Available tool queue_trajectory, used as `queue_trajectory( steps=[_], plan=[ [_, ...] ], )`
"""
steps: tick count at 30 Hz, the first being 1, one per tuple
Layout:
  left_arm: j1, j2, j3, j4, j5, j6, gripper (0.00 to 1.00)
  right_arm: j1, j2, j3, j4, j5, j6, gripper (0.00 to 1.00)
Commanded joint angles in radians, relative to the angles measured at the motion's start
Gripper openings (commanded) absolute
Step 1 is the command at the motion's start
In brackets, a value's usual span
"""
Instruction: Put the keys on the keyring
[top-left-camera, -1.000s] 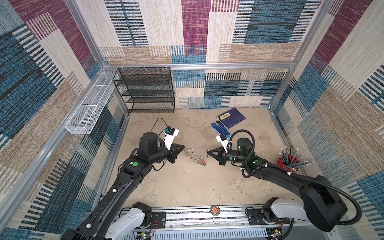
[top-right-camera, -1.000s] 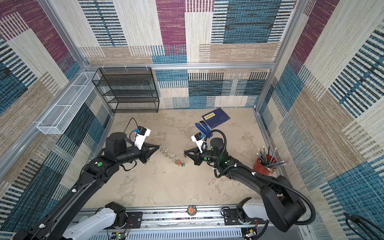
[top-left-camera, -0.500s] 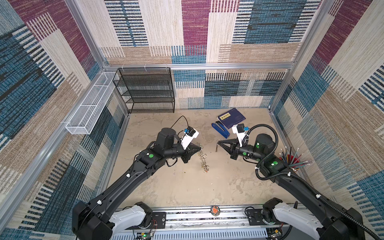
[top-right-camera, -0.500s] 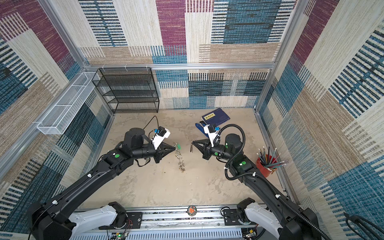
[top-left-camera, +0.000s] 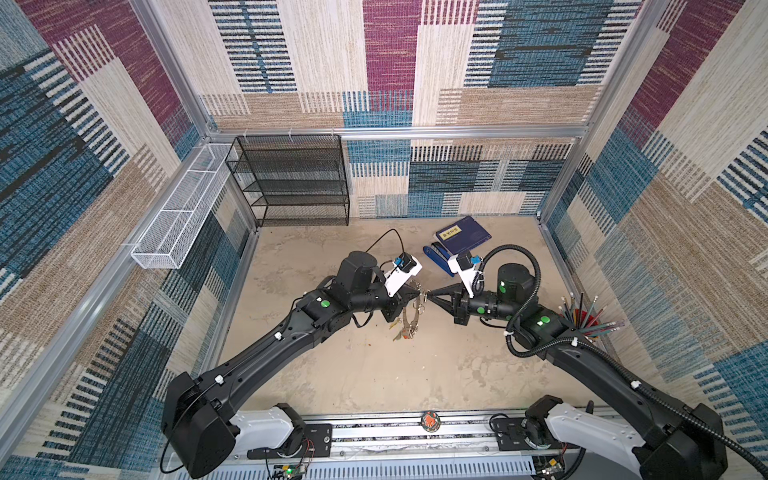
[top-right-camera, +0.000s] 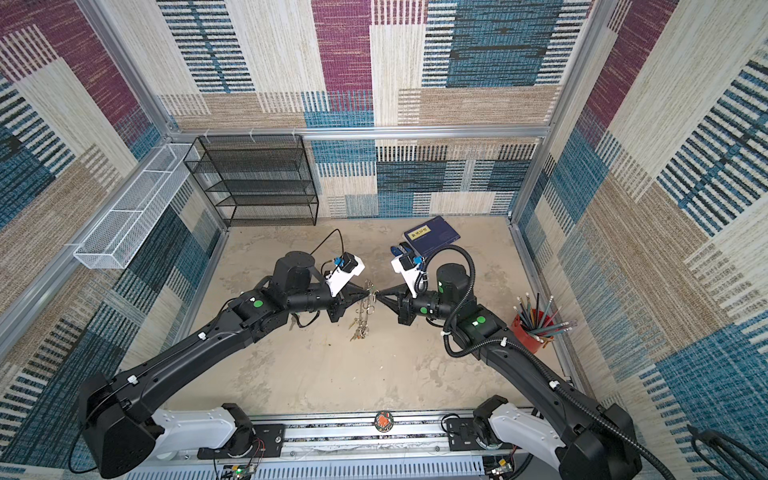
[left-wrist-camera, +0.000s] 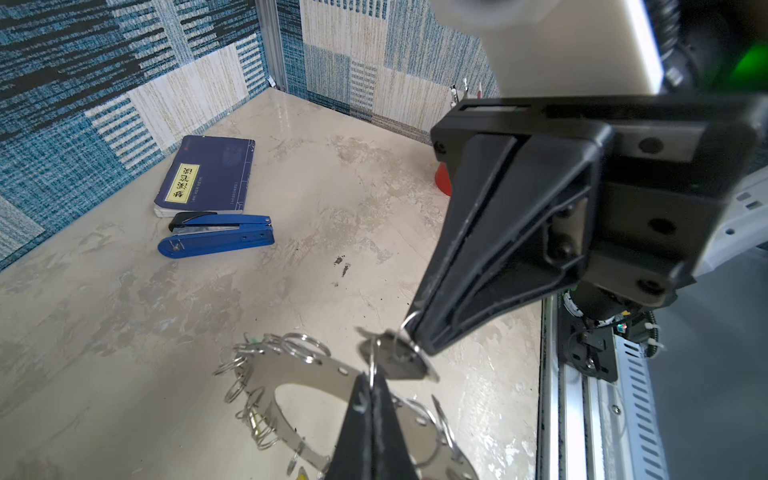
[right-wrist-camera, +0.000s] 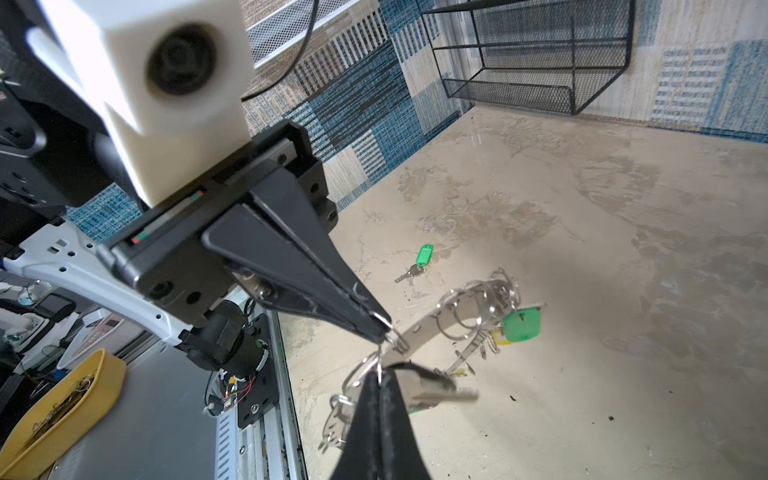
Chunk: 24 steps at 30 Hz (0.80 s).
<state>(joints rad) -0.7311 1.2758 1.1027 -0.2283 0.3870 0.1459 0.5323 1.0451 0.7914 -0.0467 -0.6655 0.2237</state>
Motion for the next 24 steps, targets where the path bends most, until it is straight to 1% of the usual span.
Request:
queue_trajectory(
  steps=[1, 4, 9, 13, 24],
  plan=[
    [-0.015, -0.016, -0.001, 0.053, -0.073, 0.059, 0.00, 0.004, 0.007, 0.002, 0.015, 0.003, 0.001, 0.00],
    [-0.024, -0.030, -0.012, 0.059, -0.102, 0.072, 0.00, 0.005, 0.019, 0.001, 0.033, -0.002, 0.011, 0.00],
    [-0.033, -0.044, -0.021, 0.051, -0.108, 0.086, 0.00, 0.006, 0.025, 0.008, 0.055, 0.022, 0.033, 0.00],
    [-0.043, -0.051, -0.029, 0.048, -0.129, 0.094, 0.00, 0.011, 0.032, 0.010, 0.078, 0.005, 0.054, 0.00],
    [-0.062, -0.062, -0.035, 0.050, -0.132, 0.093, 0.00, 0.023, 0.036, 0.015, 0.083, 0.037, 0.069, 0.00]
  ],
)
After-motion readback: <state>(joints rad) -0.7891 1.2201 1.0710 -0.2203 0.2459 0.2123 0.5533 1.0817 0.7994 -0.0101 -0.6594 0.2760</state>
